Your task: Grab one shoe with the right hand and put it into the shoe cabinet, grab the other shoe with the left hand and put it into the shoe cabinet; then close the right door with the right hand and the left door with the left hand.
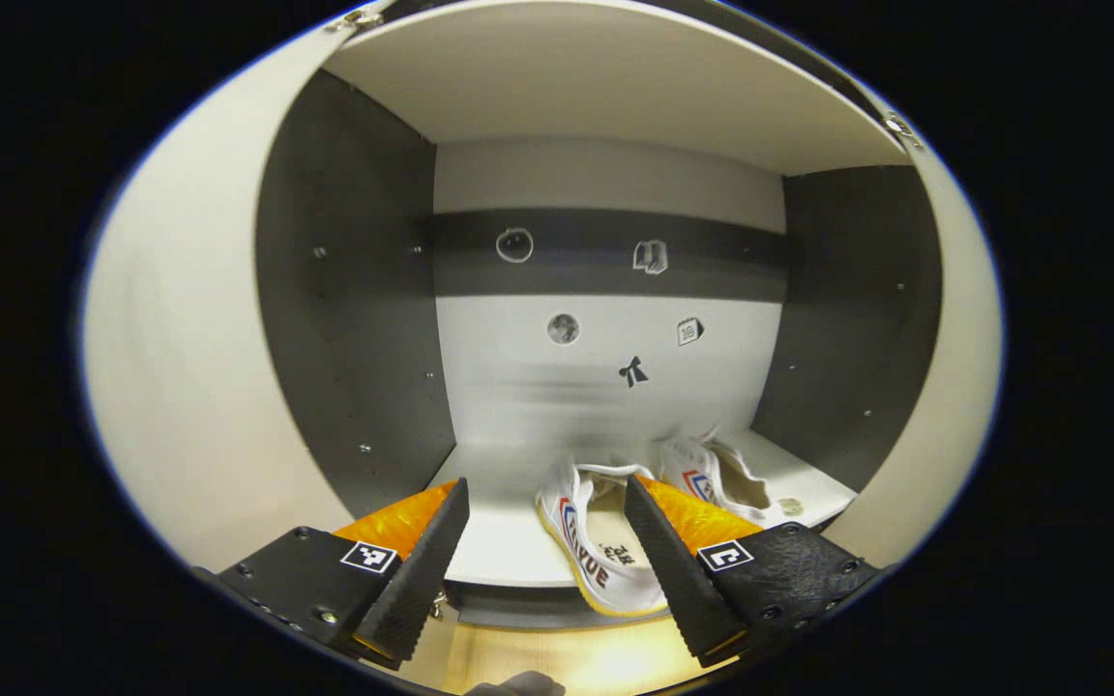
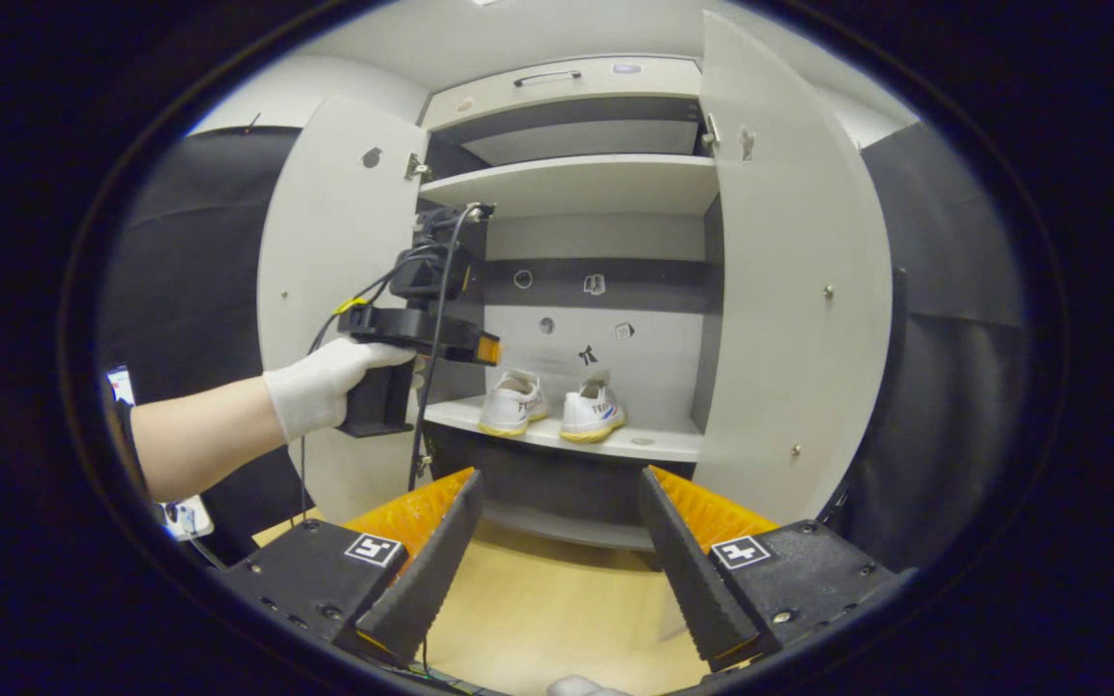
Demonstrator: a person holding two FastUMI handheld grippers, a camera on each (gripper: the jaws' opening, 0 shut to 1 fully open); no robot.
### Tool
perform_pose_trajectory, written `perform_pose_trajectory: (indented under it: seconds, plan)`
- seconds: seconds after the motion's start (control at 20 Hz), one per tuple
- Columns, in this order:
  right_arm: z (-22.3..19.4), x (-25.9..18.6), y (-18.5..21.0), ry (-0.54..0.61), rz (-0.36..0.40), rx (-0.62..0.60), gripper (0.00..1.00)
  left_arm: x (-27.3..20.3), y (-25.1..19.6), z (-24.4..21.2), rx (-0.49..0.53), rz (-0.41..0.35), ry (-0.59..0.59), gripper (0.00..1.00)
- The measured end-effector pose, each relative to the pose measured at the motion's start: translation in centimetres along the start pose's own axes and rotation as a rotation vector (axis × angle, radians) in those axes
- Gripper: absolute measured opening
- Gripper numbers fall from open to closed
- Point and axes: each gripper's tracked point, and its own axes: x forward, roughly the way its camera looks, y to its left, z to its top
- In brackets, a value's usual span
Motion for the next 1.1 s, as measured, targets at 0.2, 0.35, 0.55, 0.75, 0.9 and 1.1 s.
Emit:
perform_pose_trajectory:
  seconds: [0.2,0.35,0.55,0.75,0.9,1.1]
  plan:
    - [0.7,-1.6,-0.3,-0.025,-0.046,0.014,1.00,-7.3,-1.4,0.7,-0.006,-0.034,-0.108,0.97]
    - [1.0,-3.3,-0.4,-0.045,-0.080,0.020,1.00,-12.5,-1.6,1.1,0.059,-0.024,-0.199,0.97]
    - [1.2,-5.9,-0.4,-0.063,-0.123,0.012,1.00,-19.8,-1.5,1.4,0.078,-0.043,-0.272,0.96]
    - [1.3,-8.3,-0.6,-0.077,-0.174,0.013,1.00,-25.9,-0.2,0.4,0.073,-0.038,-0.314,0.96]
    - [0.7,-10.1,-0.9,-0.078,-0.213,0.009,1.00,-29.3,0.8,-2.2,0.044,-0.033,-0.312,0.96]
    - [-1.2,-12.0,-1.6,-0.048,-0.247,0.014,1.00,-33.1,2.1,-7.1,0.009,-0.006,-0.287,0.97]
